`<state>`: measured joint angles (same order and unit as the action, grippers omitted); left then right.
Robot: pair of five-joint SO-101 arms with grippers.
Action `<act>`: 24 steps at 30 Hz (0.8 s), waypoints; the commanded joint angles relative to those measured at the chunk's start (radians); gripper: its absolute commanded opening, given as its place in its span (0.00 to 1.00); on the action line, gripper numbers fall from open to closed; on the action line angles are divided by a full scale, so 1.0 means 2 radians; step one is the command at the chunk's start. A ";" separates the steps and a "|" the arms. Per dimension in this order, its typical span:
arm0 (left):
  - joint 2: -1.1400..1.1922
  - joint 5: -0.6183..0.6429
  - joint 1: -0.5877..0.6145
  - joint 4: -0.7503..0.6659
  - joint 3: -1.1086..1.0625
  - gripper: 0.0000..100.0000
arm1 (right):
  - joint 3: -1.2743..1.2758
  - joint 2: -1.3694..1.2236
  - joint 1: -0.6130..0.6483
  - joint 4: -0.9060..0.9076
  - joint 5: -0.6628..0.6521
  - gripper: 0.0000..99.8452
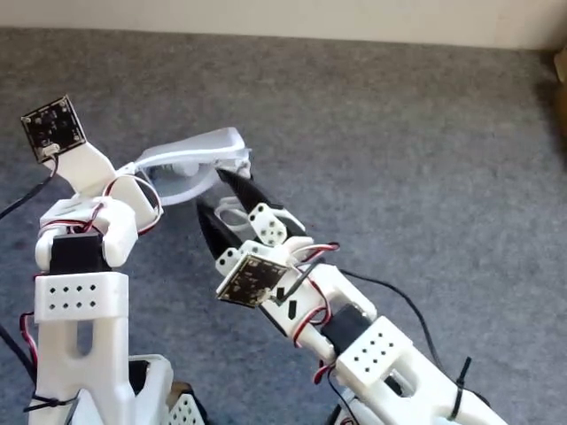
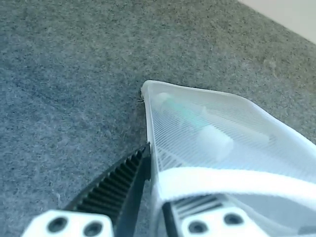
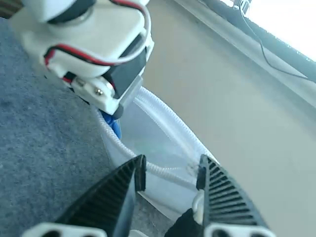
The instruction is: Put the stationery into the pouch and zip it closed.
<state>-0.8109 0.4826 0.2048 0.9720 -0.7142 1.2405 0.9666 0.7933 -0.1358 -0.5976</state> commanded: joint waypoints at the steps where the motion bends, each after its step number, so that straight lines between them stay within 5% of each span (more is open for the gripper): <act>1: -0.019 0.003 -0.004 -0.005 0.007 0.01 | -0.009 0.049 0.003 0.045 0.036 0.16; 15: -0.019 0.003 -0.004 -0.005 0.007 0.01 | -0.004 0.076 0.000 0.105 0.040 0.16; 24: -0.019 0.003 -0.004 -0.005 0.007 0.01 | -0.003 0.076 -0.034 0.103 0.150 0.16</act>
<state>-0.8109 0.4826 0.2048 0.9720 -0.7142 1.2405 1.0863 0.7687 0.0698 -0.3675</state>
